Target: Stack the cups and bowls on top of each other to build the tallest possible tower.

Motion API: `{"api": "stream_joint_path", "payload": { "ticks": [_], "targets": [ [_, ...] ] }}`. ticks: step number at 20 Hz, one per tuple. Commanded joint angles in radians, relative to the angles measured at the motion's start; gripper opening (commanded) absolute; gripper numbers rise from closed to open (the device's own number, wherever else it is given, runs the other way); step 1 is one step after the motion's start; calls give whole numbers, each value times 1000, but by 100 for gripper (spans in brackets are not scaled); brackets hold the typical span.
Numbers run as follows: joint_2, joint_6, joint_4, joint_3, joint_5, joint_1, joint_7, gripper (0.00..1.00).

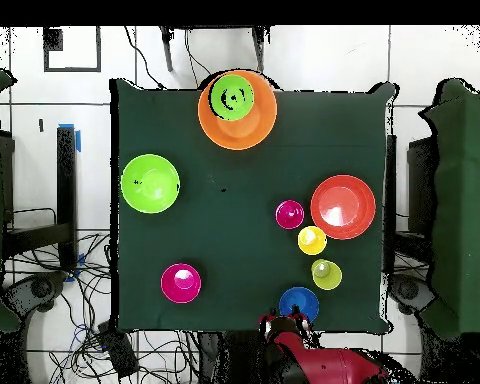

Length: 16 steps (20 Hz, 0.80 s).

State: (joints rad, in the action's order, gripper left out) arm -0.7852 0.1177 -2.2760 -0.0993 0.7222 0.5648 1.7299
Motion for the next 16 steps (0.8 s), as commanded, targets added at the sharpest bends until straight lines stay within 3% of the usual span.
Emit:
{"api": "stream_joint_path", "payload": {
  "ticks": [1,7,16],
  "targets": [
    [-25,-120,-42,122,-1,104,77,100],
    [-41,-141,-32,146,-8,101,58,100],
    [36,-144,57,163,-33,45,72,100]
  ]
}}
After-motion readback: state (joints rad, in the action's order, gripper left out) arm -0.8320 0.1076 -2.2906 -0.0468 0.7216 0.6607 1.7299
